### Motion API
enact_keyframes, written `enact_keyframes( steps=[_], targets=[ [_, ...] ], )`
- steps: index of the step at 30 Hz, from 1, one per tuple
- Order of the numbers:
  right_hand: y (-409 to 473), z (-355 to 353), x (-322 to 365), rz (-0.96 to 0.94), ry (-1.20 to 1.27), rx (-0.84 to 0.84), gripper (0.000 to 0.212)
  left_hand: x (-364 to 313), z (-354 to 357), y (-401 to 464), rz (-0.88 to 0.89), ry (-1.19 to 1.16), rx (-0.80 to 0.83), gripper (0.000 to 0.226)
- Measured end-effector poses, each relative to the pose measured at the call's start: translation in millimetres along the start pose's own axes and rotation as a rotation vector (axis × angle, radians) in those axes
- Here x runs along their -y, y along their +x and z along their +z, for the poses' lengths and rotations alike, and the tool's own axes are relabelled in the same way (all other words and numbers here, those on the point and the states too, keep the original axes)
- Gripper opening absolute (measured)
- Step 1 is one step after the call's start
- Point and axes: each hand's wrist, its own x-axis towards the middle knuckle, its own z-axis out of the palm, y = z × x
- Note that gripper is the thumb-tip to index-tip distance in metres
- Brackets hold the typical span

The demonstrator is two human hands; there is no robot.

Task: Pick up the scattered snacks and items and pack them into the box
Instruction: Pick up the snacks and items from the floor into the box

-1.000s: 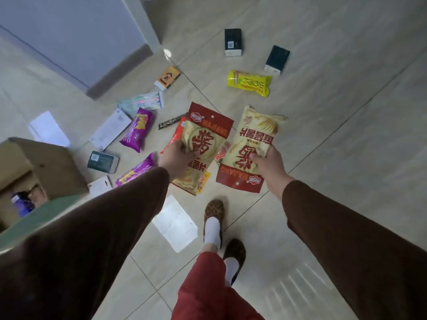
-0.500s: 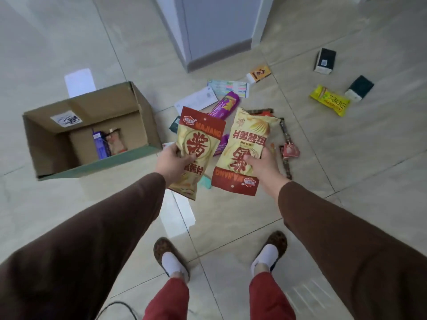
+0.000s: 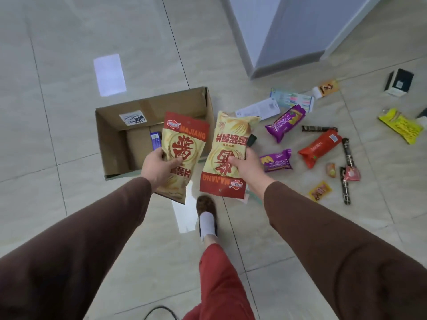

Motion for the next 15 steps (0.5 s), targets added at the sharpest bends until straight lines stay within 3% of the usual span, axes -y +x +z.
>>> enact_keyframes(
  steps=[8,15],
  targets=[
    [87.3,107.0,49.0,0.036,-0.085,0.102,0.017,4.9,-84.7,107.8,-0.067,-0.041,-0.029,0.026],
    [143.5,175.0,51.8,0.052,-0.127,0.081,0.019,35.9,-137.8,176.7,-0.108,-0.082,-0.056,0.032]
  ],
)
